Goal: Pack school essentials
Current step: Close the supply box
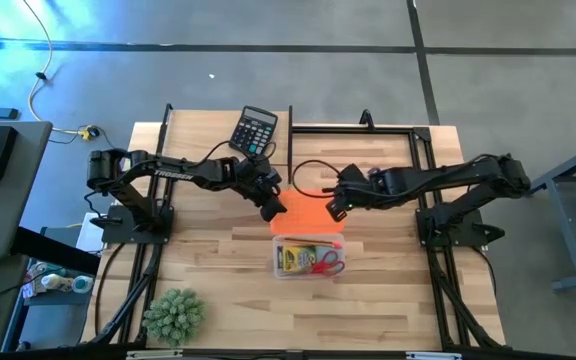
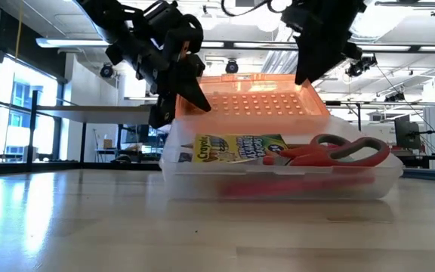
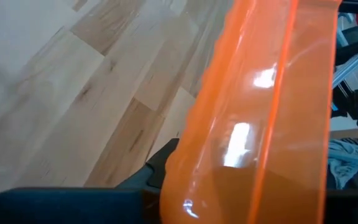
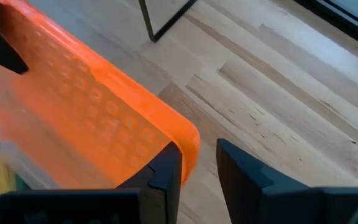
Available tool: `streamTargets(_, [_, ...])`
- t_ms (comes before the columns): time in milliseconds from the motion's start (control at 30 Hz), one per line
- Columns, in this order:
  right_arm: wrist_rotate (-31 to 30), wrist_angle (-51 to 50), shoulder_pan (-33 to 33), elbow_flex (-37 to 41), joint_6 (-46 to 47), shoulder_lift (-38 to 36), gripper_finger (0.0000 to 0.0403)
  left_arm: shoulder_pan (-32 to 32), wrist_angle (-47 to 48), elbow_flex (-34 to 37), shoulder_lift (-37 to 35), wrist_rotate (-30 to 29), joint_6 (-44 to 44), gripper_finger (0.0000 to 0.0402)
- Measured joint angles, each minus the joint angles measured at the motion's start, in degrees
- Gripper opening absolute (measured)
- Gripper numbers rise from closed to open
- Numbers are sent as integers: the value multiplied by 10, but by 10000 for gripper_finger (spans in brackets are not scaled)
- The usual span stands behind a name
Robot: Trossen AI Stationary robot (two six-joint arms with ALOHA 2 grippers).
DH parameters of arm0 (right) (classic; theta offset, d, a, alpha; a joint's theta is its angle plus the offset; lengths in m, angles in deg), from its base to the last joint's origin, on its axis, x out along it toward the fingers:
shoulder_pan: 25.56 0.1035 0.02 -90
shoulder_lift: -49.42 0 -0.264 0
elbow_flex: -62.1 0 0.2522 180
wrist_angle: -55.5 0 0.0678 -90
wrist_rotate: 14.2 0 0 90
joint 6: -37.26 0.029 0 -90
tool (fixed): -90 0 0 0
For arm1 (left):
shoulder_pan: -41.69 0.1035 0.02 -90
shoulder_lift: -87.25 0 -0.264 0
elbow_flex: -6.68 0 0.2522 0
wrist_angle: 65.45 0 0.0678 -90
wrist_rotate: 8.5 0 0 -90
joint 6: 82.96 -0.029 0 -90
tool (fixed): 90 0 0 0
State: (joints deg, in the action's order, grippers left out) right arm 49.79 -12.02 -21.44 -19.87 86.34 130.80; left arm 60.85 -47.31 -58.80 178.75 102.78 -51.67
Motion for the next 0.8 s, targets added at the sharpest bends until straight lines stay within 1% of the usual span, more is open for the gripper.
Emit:
streamTargets(167, [3,2,0,0,13,-30,90,0,1,0,0,1,0,78])
streamTargets(267, [24,13,3,0,25,-48,90,0,3,0,0,1,0,78])
streamTargets(467, [67,47,50,0,46,-53,90,0,2,0,0,2,0,78])
streamTargets(533, [63,47,64,0,56,-49,90,0,2,0,0,2,-1,78])
streamTargets(633, [37,32,76,0,70,-46,90,0,2,0,0,2,-1,78])
streamTargets(733, [46,43,76,0,79,-46,90,-1,2,0,0,1,0,78])
streamTargets(800, [64,75,81,0,67,-46,90,-1,2,0,0,1,4,78])
